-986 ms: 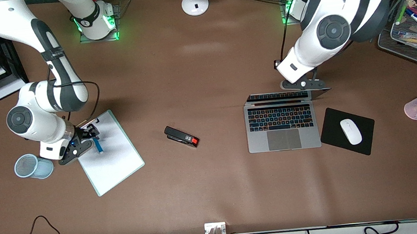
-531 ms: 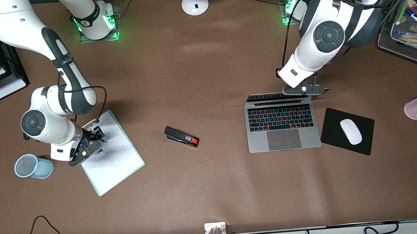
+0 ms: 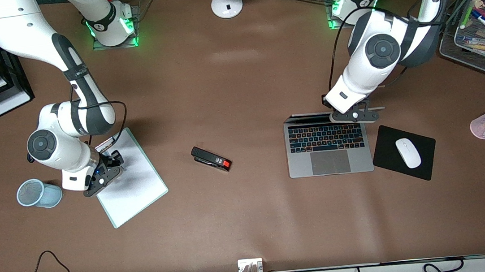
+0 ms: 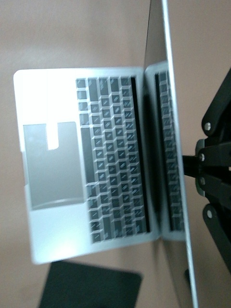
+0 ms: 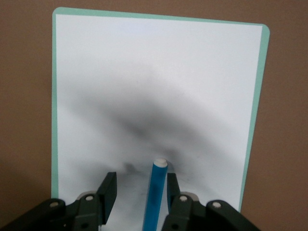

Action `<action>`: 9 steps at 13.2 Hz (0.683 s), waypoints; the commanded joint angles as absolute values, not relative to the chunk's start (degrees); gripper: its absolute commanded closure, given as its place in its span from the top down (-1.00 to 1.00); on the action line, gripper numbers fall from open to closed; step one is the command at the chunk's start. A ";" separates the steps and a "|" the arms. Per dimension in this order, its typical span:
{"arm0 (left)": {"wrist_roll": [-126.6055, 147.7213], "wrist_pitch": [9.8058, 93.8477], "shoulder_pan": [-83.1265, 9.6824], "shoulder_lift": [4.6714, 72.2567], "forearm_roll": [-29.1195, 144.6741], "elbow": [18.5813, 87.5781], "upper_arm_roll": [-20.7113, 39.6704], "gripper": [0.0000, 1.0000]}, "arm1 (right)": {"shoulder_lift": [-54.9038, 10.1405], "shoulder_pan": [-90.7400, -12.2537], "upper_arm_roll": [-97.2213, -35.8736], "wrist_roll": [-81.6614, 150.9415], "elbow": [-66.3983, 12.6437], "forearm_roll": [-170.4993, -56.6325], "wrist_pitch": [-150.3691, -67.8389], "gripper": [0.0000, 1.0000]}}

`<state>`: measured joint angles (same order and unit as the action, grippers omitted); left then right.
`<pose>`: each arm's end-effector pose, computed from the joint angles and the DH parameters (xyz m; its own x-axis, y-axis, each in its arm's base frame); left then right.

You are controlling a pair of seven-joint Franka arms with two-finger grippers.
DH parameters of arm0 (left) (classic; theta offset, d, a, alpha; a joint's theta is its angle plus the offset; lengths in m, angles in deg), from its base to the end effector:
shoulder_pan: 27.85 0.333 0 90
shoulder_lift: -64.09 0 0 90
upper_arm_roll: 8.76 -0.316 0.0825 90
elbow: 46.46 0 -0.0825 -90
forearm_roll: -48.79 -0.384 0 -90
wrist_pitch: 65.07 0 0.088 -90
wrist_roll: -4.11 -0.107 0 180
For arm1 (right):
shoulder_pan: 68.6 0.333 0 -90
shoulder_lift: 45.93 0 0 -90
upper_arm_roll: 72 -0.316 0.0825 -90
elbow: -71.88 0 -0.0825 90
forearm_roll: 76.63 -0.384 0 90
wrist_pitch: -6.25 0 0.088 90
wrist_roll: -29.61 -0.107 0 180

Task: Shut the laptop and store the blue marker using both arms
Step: 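Grasp the blue marker with the right gripper while the left gripper reaches the lid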

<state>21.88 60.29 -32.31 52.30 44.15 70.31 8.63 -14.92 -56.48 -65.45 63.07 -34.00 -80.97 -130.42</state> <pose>0.5399 -0.2088 0.3441 0.9926 -0.1143 -0.0422 -0.1151 -0.9932 -0.0164 0.6405 0.0677 0.2321 0.8007 0.5990 -0.0030 0.5990 -0.8007 0.0062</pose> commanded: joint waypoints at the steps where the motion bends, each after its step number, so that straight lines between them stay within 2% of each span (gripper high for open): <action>1: 23.70 62.27 -31.80 50.38 39.30 67.90 8.82 -1.00 | -13.50 -56.56 -65.40 65.99 -32.01 -81.12 -130.15 -0.01; 5: 23.79 64.38 -31.80 46.25 37.36 63.95 8.73 -1.00 | -13.33 -56.64 -65.40 66.17 -31.74 -81.11 -130.33 -0.02; 9: 23.79 70.18 -31.45 42.39 37.27 62.88 7.94 -1.00 | -12.10 -56.64 -65.40 66.61 -30.43 -81.11 -130.33 -0.03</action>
<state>23.01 68.31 -31.92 45.44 39.08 65.12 8.01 -13.30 -56.50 -65.41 65.14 -32.41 -80.96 -130.43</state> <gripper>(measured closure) 0.991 0.511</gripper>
